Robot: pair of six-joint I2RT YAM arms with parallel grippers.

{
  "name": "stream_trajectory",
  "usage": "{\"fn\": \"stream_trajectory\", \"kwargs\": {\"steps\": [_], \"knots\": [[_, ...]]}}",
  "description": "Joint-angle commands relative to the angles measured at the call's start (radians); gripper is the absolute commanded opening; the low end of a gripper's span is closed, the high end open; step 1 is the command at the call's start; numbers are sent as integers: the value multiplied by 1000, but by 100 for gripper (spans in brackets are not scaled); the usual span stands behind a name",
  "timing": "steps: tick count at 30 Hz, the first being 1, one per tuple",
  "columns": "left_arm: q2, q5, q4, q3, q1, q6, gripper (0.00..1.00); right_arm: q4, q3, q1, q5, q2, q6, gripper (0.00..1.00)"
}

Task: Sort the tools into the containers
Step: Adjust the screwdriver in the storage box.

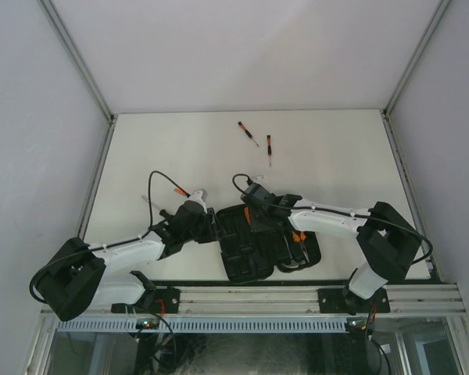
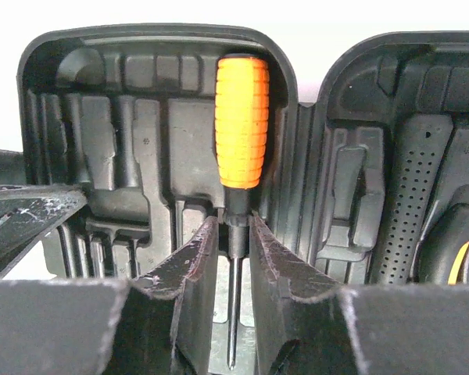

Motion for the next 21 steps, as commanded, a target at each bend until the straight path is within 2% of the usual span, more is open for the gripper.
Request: {"fn": "stream_trajectory", "kwargs": {"steps": [1, 16, 21], "knots": [[-14, 12, 38, 49, -4, 25, 43, 24, 5, -9, -30, 14, -10, 21], [-12, 18, 39, 50, -4, 26, 42, -44, 49, -9, -57, 91, 0, 10], [-7, 26, 41, 55, -4, 33, 41, -107, 87, -11, -70, 136, -2, 3]]}}
